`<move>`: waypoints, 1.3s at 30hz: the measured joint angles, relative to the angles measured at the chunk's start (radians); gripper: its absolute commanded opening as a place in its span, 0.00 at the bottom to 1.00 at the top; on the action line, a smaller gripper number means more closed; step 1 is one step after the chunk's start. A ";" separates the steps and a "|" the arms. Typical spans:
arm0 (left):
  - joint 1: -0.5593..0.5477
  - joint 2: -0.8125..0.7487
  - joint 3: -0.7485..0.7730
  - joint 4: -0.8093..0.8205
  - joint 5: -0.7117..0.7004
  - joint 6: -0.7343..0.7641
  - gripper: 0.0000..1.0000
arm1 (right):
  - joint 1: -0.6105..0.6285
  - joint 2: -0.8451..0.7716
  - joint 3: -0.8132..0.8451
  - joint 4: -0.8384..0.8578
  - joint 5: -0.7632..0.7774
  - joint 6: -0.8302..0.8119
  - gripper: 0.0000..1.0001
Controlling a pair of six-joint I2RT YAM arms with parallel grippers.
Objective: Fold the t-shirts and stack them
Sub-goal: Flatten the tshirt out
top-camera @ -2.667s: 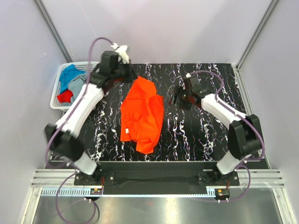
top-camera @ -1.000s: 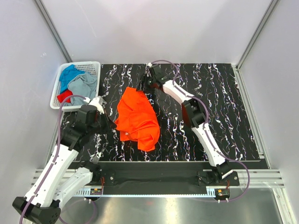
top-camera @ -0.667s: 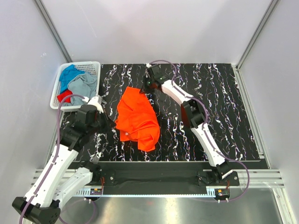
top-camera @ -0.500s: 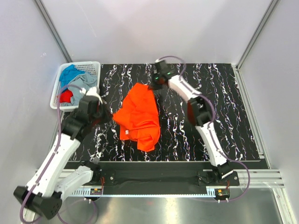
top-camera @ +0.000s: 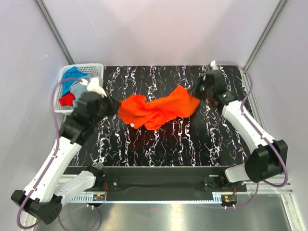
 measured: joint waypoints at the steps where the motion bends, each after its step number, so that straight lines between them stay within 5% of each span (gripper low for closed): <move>1: -0.012 -0.021 -0.072 0.014 0.016 -0.005 0.00 | 0.008 -0.023 -0.083 0.025 -0.008 0.022 0.14; 6: -0.042 -0.052 -0.364 -0.003 0.077 -0.026 0.00 | 0.007 0.033 -0.385 0.005 0.023 0.103 0.38; 10: -0.042 -0.117 -0.478 -0.027 0.098 -0.035 0.00 | 0.005 0.058 -0.395 -0.106 0.103 0.132 0.51; 21: -0.042 -0.156 -0.529 0.056 0.166 -0.054 0.00 | -0.036 0.075 -0.356 -0.183 0.257 0.300 0.52; 36: -0.042 -0.151 -0.536 0.069 0.176 -0.071 0.00 | -0.159 0.229 -0.417 0.107 0.208 0.378 0.45; 39: -0.042 -0.151 -0.536 0.069 0.176 -0.076 0.00 | -0.159 0.233 -0.431 0.148 0.200 0.387 0.37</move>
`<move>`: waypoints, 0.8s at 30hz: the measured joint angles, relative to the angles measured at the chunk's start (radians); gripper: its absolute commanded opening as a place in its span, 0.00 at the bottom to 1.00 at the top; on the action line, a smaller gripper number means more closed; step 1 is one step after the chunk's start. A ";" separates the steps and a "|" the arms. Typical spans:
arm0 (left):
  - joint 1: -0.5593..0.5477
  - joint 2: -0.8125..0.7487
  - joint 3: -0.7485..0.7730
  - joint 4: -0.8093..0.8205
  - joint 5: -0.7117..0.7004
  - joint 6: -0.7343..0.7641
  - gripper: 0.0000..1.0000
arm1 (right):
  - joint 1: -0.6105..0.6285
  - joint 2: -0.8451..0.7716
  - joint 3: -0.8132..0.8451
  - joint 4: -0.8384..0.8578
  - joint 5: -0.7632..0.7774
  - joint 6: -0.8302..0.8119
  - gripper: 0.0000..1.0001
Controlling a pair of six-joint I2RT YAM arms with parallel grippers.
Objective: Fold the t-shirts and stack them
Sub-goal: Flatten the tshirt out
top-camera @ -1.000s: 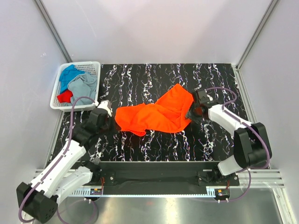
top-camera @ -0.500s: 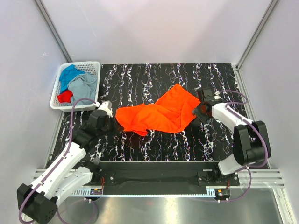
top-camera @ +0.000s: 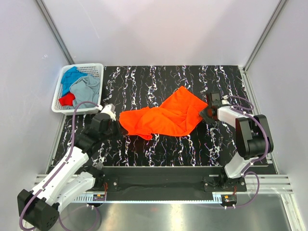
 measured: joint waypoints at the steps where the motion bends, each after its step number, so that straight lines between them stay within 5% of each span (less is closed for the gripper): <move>1: 0.000 0.000 0.000 0.000 0.000 -0.001 0.00 | 0.000 0.000 -0.005 0.006 0.000 0.003 0.35; 7: 0.000 0.000 -0.004 0.002 0.000 -0.016 0.00 | -0.003 0.000 -0.025 0.045 0.001 0.003 0.01; 17: 0.000 0.010 0.037 -0.029 -0.026 -0.030 0.00 | -0.014 -0.105 0.002 -0.100 0.051 -0.054 0.00; 24: -0.001 0.167 0.558 -0.113 -0.168 0.026 0.00 | -0.018 -0.316 0.367 -0.358 0.067 -0.220 0.00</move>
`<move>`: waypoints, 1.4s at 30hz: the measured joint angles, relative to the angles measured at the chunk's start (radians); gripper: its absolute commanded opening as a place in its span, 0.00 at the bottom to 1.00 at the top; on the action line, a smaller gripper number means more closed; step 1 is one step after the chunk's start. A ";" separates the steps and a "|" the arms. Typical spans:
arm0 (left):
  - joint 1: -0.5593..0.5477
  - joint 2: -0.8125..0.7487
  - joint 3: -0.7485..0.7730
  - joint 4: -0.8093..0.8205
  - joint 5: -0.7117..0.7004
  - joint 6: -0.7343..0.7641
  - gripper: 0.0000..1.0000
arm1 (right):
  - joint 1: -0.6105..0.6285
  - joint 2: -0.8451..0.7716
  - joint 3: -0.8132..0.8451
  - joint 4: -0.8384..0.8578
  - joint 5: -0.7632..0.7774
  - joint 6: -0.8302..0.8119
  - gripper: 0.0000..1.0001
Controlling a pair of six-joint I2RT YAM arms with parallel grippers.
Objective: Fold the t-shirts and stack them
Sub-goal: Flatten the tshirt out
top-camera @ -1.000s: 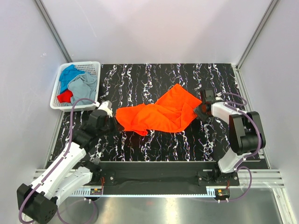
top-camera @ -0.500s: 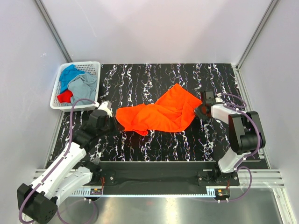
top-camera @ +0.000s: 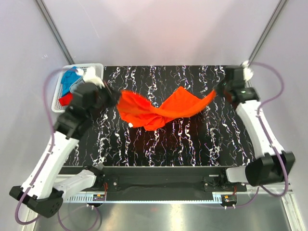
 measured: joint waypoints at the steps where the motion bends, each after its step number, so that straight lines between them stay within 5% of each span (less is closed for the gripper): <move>1: 0.000 0.031 0.102 0.008 -0.011 0.014 0.00 | 0.000 -0.024 0.079 -0.024 0.006 -0.022 0.00; 8: 0.000 0.097 0.592 0.026 -0.008 0.061 0.00 | -0.001 -0.199 0.558 -0.187 0.013 -0.108 0.00; 20: 0.000 -0.127 0.648 0.068 0.277 -0.072 0.00 | -0.001 -0.677 0.586 -0.240 -0.067 -0.041 0.00; 30: -0.001 -0.080 0.694 0.130 0.309 -0.039 0.00 | -0.001 -0.527 0.644 -0.269 -0.085 -0.057 0.00; 42: -0.001 0.251 0.699 0.146 0.037 0.201 0.00 | -0.001 -0.119 0.594 -0.211 -0.084 -0.159 0.00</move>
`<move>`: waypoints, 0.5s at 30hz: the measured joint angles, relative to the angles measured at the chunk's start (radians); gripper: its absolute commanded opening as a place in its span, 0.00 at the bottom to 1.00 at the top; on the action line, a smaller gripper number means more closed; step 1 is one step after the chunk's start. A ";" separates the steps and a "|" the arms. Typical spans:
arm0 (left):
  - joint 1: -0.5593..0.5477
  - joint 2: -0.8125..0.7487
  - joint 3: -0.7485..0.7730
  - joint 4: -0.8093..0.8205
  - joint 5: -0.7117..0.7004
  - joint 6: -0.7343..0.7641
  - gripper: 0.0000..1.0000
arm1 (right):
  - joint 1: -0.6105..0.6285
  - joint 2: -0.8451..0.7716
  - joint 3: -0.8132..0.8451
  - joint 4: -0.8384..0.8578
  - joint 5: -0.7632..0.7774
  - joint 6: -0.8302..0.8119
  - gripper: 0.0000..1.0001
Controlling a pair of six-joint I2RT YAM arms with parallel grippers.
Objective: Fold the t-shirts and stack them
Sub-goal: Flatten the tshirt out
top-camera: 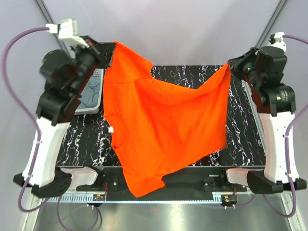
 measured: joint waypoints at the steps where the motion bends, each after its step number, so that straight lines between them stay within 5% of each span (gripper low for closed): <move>1: 0.000 0.036 0.019 -0.005 -0.027 0.024 0.00 | 0.000 0.024 0.008 0.006 0.000 -0.011 0.00; 10: 0.000 0.074 0.083 -0.002 -0.129 0.145 0.00 | 0.000 0.041 0.083 0.066 0.015 -0.076 0.00; 15: 0.000 -0.100 -0.085 0.078 -0.128 0.137 0.00 | 0.000 -0.027 0.074 0.042 0.027 -0.093 0.00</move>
